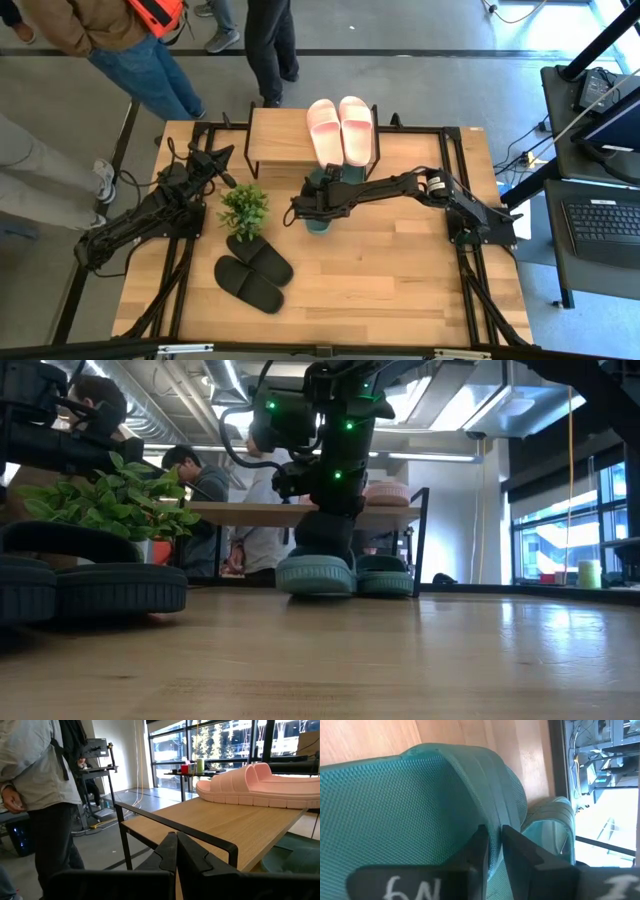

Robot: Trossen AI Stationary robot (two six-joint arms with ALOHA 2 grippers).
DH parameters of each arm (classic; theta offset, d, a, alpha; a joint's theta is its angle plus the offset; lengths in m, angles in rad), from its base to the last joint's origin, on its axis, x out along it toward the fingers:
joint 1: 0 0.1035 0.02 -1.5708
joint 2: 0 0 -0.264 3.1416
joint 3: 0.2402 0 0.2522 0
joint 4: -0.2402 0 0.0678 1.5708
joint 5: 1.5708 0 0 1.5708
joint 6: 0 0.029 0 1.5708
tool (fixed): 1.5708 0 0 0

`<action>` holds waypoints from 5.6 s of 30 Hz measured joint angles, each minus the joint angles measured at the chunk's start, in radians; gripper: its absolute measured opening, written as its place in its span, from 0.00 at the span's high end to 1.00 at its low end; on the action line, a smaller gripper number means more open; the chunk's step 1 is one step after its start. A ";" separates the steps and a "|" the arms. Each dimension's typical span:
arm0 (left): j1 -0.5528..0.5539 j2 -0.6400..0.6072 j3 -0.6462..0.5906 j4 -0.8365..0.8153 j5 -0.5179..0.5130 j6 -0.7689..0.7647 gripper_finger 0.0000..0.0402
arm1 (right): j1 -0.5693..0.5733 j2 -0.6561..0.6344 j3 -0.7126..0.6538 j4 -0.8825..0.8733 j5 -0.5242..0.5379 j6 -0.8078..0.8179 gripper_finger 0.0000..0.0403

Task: Pick and place slides into the shelf
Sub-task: Put the green slide under the shelf

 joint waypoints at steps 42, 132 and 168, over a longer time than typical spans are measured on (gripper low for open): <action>0.000 0.000 0.000 0.000 0.000 0.000 1.00 | 0.000 -0.002 0.000 -0.017 -0.049 0.005 0.75; 0.000 0.000 0.000 0.000 0.000 0.000 1.00 | 0.279 -0.001 -0.096 0.142 -0.215 0.075 0.41; 0.000 0.000 0.000 0.000 0.000 0.000 1.00 | 0.251 -0.001 -0.116 0.152 -0.242 0.052 0.78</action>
